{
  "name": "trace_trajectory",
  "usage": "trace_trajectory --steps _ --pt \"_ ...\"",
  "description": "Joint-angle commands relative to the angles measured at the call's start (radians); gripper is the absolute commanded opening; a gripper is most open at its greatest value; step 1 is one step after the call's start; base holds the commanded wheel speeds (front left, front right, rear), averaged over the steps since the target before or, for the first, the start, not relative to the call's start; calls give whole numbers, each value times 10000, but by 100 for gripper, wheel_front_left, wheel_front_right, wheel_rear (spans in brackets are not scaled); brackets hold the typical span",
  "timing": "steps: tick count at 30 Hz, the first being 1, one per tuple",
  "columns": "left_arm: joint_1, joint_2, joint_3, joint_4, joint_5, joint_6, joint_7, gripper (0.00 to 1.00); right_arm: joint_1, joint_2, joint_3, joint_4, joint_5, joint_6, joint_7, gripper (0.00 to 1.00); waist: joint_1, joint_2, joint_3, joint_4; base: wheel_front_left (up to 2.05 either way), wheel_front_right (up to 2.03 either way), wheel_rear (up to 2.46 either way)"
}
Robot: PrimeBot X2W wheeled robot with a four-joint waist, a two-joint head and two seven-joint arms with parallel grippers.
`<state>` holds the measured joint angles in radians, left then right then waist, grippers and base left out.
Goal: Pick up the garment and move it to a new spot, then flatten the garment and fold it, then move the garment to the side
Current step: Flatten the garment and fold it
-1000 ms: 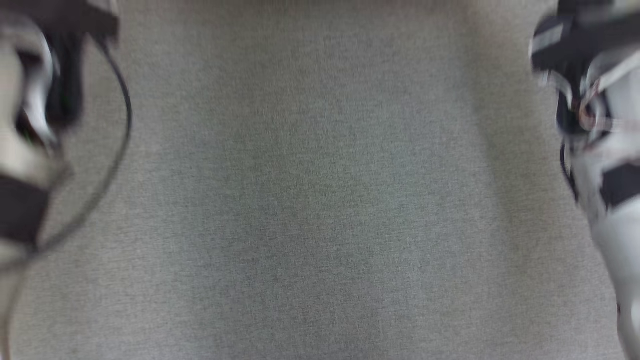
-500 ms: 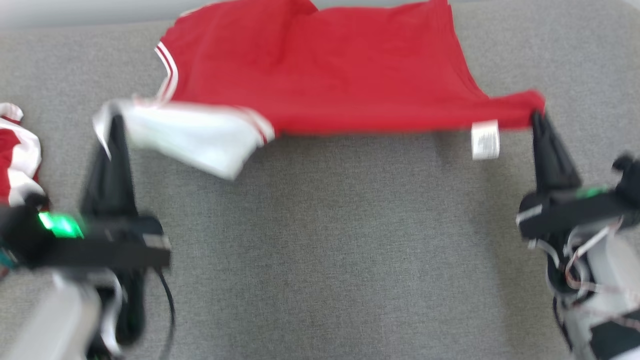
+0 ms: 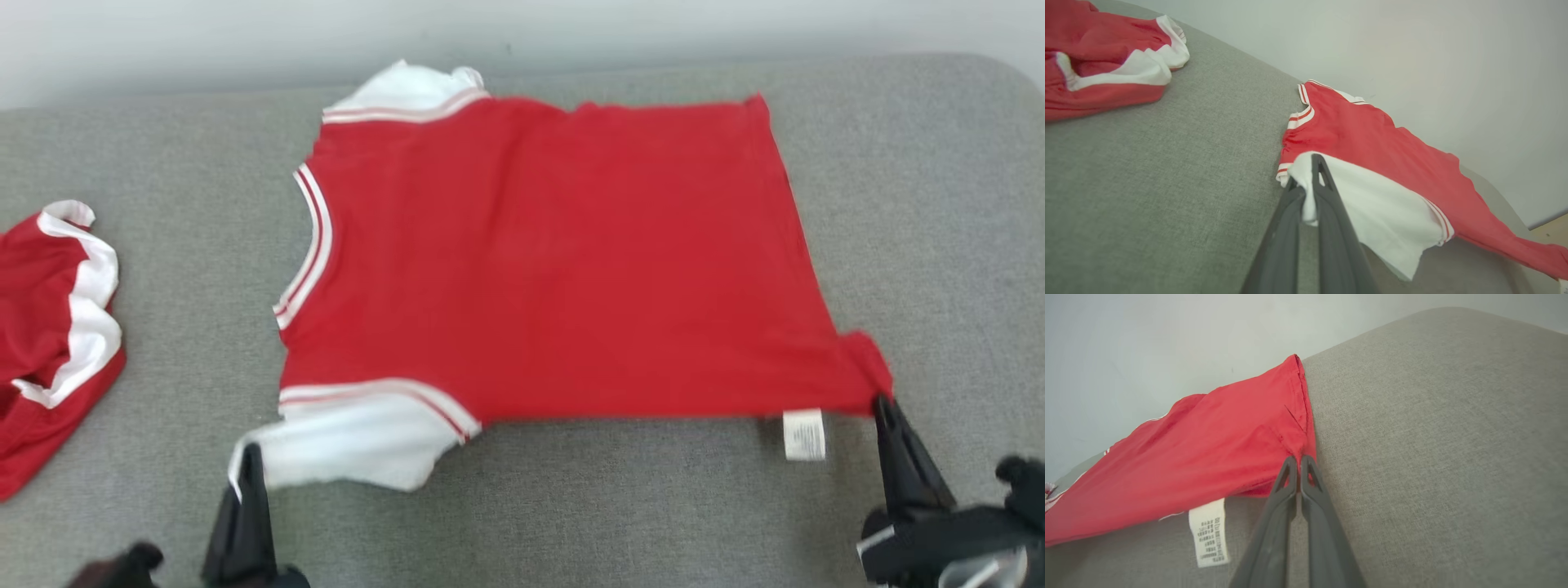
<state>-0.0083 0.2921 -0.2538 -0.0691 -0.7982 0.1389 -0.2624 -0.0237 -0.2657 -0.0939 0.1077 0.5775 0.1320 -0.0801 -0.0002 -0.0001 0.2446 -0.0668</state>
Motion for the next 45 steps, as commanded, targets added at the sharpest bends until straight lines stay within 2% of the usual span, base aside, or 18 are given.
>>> trace_trajectory --steps 1,9,15,22,27,37,45 --pt "438 -214 135 98 150 -154 -35 0 444 190 -226 -197 -72 -27 104 0 2 1 -171 75 0 0 0" --pt "1239 -854 172 325 451 -519 -35 0 1755 687 -890 -537 -300 -27 424 0 2 1 -432 238 0 0 0" --pt "1554 -945 82 274 650 -666 -34 0 2191 1064 -1141 -771 -366 -26 618 0 2 1 -513 180 0 0 0" --pt "634 -544 21 162 1030 -792 266 0 1382 1155 -599 -1096 -498 -26 885 0 2 1 -546 -149 0 0 0" --pt "-571 -102 -87 482 1219 -1035 817 0 443 1058 -355 -875 -597 -26 1156 0 2 1 -409 -341 0 0 0" --pt "-3349 419 -228 1969 1520 -1579 1646 0 -1711 896 -13 708 -797 -26 1325 0 2 1 141 -685 0 0 0" --pt "-5128 591 -294 3791 1599 -1943 1909 0 -3575 833 398 2433 -982 -26 1177 0 2 1 656 -963 0 0 0"
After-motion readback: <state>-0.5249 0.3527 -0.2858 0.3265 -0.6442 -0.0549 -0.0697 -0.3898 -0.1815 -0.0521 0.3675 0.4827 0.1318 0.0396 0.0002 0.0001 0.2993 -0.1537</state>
